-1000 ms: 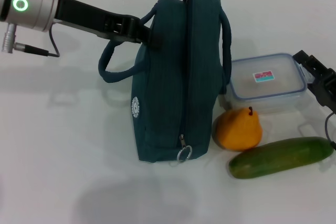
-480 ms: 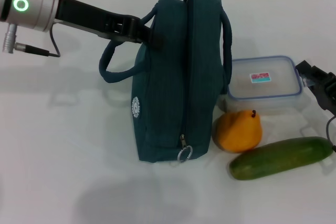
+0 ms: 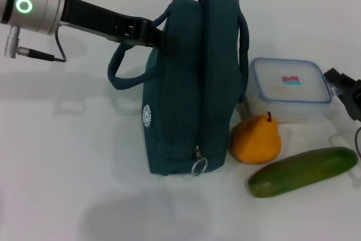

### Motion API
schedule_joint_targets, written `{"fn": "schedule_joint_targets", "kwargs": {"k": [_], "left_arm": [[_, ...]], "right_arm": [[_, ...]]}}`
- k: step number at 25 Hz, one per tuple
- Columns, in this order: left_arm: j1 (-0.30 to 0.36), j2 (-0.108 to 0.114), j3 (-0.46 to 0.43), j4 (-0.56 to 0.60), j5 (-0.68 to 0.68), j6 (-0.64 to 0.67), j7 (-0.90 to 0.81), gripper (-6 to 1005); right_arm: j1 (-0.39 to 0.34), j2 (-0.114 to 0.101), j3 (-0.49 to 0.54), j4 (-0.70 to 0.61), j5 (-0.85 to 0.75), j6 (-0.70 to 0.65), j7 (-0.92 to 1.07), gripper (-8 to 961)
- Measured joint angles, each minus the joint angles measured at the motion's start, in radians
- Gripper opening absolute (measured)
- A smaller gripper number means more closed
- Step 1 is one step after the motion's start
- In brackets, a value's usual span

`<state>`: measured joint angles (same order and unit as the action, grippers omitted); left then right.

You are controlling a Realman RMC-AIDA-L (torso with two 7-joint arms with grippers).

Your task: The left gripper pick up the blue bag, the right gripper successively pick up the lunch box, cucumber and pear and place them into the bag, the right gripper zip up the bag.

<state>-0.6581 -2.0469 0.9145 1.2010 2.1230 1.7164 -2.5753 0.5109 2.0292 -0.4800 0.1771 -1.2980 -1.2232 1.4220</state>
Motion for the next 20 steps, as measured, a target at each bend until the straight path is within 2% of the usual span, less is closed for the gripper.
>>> {"fn": "schedule_joint_targets", "kwargs": {"k": [4,15,20], "left_arm": [[0.0,-0.001,-0.002,0.0,0.0,0.0,0.0,56],[-0.001,-0.003,0.0,0.004,0.0,0.004,0.0,57],[0.0,-0.004,0.0,0.006,0.0,0.006,0.0,57]], "right_arm": [[-0.01,0.0,0.007,-0.001,0.005,0.0,0.005,100],[-0.046,-0.003,0.015,-0.016,0.0,-0.15,0.008,97],[-0.053,-0.004,0.015,-0.02,-0.003,-0.165,0.01,97]]}}
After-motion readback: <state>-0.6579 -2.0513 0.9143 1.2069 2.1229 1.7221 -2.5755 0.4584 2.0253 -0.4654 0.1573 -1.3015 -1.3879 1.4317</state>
